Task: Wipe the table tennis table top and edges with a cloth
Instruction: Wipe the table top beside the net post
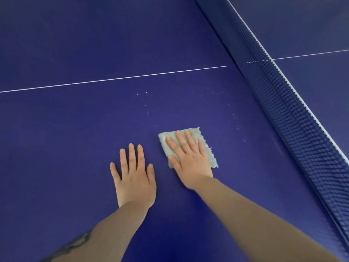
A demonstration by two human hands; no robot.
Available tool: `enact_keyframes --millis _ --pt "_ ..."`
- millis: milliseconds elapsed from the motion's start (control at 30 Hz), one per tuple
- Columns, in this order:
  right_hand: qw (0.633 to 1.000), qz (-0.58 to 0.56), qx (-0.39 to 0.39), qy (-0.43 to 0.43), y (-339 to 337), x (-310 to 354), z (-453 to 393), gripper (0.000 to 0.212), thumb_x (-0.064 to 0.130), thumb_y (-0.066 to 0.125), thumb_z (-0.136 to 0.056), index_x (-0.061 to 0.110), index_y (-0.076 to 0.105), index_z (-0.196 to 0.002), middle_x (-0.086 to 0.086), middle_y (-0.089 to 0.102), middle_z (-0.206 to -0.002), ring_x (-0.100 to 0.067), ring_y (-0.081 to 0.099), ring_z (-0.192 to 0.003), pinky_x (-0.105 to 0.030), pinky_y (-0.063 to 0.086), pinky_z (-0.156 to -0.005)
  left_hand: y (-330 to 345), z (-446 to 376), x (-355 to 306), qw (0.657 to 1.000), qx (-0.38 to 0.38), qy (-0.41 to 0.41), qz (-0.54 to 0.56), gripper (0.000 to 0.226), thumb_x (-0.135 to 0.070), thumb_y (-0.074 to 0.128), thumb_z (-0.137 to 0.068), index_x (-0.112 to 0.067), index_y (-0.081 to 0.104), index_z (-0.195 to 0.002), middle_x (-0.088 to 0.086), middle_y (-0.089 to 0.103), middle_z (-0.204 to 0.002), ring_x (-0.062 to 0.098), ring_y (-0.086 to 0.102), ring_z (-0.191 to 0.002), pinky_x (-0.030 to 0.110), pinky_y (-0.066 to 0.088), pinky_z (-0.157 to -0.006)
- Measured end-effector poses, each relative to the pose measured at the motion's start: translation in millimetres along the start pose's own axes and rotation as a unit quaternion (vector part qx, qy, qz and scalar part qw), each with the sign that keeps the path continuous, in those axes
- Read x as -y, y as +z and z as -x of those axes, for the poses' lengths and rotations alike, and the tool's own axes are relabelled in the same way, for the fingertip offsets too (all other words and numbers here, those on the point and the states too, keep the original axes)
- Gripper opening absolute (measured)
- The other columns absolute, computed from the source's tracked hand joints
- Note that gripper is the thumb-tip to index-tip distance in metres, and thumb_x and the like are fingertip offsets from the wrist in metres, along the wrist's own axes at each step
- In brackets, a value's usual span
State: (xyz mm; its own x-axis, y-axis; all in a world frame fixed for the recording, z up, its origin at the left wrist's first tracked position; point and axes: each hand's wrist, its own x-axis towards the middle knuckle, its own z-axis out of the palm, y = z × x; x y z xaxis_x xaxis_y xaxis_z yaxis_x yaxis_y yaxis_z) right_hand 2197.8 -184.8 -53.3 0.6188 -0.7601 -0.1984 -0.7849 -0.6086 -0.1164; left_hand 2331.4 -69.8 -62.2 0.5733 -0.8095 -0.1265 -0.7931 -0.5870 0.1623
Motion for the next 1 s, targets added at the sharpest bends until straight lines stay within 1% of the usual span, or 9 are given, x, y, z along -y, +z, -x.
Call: enact_keyframes --millis 167,267,367,467,567,667,800,900,1000 --pt "0.984 -0.042 -0.029 0.169 0.2 -38.9 12.2 0.059 0.057 -0.009 -0.095 0.044 -0.014 -0.152 0.008 -0.012 -0.166 -0.017 -0.021 -0.15 -0.041 -0.015 -0.12 -3.9 -11.4 19.8 0.997 0.045 0.058 -0.034 0.064 -0.05 0.008 -0.098 -0.021 0.018 -0.155 0.002 0.021 -0.161 0.025 0.018 -0.149 0.049 0.018 -0.115" --pt "0.995 -0.027 -0.051 0.079 9.9 0.5 35.6 0.058 0.051 0.004 -0.104 0.035 0.017 -0.157 0.0 0.017 -0.165 -0.024 0.009 -0.152 -0.047 0.007 -0.118 -13.6 -35.5 42.6 0.994 0.046 0.094 -0.042 0.063 -0.054 -0.001 -0.099 -0.029 0.01 -0.156 -0.006 0.013 -0.163 0.018 0.01 -0.15 0.046 0.014 -0.118" --pt "0.998 -0.015 -0.013 -0.064 7.6 35.4 7.8 0.056 0.048 0.007 -0.106 0.032 0.03 -0.154 0.0 0.029 -0.161 -0.026 0.023 -0.149 -0.048 0.017 -0.114 -20.4 -58.9 46.7 1.0 0.005 0.017 -0.004 0.06 -0.049 -0.013 -0.094 -0.031 -0.015 -0.152 -0.009 -0.014 -0.161 0.014 -0.016 -0.148 0.042 -0.004 -0.122" --pt "0.991 0.036 -0.022 -0.129 -9.7 32.7 -55.5 0.06 0.053 -0.009 -0.099 0.039 0.003 -0.156 0.004 0.004 -0.166 -0.017 -0.008 -0.152 -0.043 -0.004 -0.12 -25.0 -65.6 40.6 0.999 -0.013 -0.023 0.021 0.063 -0.047 -0.016 -0.09 -0.029 -0.018 -0.151 -0.01 -0.021 -0.159 0.014 -0.024 -0.146 0.042 -0.007 -0.122" --pt "1.0 0.015 0.02 0.006 -22.5 3.8 -86.5 0.059 0.057 -0.02 -0.086 0.046 -0.028 -0.144 0.012 -0.026 -0.161 -0.011 -0.032 -0.144 -0.037 -0.022 -0.117 -19.9 -63.7 43.9 0.999 -0.017 -0.033 0.022 0.064 -0.049 -0.011 -0.094 -0.027 -0.012 -0.153 -0.008 -0.015 -0.161 0.015 -0.021 -0.147 0.042 -0.004 -0.122" --pt "0.998 -0.005 -0.023 0.061 -14.6 -7.8 -62.8 0.059 0.057 -0.016 -0.093 0.043 -0.019 -0.151 0.009 -0.016 -0.165 -0.014 -0.022 -0.149 -0.036 -0.017 -0.12 -14.7 -63.4 46.0 0.999 -0.012 -0.03 0.005 0.065 -0.049 -0.002 -0.097 -0.023 0.003 -0.156 -0.003 0.001 -0.163 0.019 -0.006 -0.15 0.045 0.005 -0.121" --pt "0.998 0.0 -0.018 -0.054 -4.1 31.8 -48.0 0.056 0.048 0.005 -0.106 0.033 0.021 -0.157 0.001 0.023 -0.163 -0.023 0.015 -0.151 -0.045 0.01 -0.117 -12.7 -67.5 45.4 1.0 -0.013 -0.022 -0.006 0.062 -0.047 0.004 -0.1 -0.02 0.011 -0.156 0.0 0.01 -0.163 0.022 0.002 -0.151 0.047 0.007 -0.119" --pt "0.99 0.029 -0.019 -0.138 -13.7 59.1 -87.0 0.055 0.051 0.003 -0.103 0.039 0.005 -0.157 0.005 0.003 -0.166 -0.017 -0.009 -0.152 -0.04 -0.008 -0.121 -13.2 -67.9 46.7 1.0 -0.008 -0.021 -0.014 0.062 -0.045 0.005 -0.1 -0.019 0.012 -0.156 0.001 0.01 -0.163 0.023 0.003 -0.151 0.047 0.007 -0.119" --pt "0.995 0.017 0.033 -0.093 -29.2 43.1 -130.9 0.056 0.053 0.009 -0.102 0.045 -0.017 -0.151 0.012 -0.026 -0.161 -0.014 -0.029 -0.147 -0.039 -0.02 -0.117 -17.9 -70.5 47.9 1.0 0.028 -0.005 -0.01 0.063 -0.045 0.014 -0.098 -0.017 0.026 -0.153 0.006 0.028 -0.159 0.029 0.023 -0.147 0.052 0.018 -0.114"
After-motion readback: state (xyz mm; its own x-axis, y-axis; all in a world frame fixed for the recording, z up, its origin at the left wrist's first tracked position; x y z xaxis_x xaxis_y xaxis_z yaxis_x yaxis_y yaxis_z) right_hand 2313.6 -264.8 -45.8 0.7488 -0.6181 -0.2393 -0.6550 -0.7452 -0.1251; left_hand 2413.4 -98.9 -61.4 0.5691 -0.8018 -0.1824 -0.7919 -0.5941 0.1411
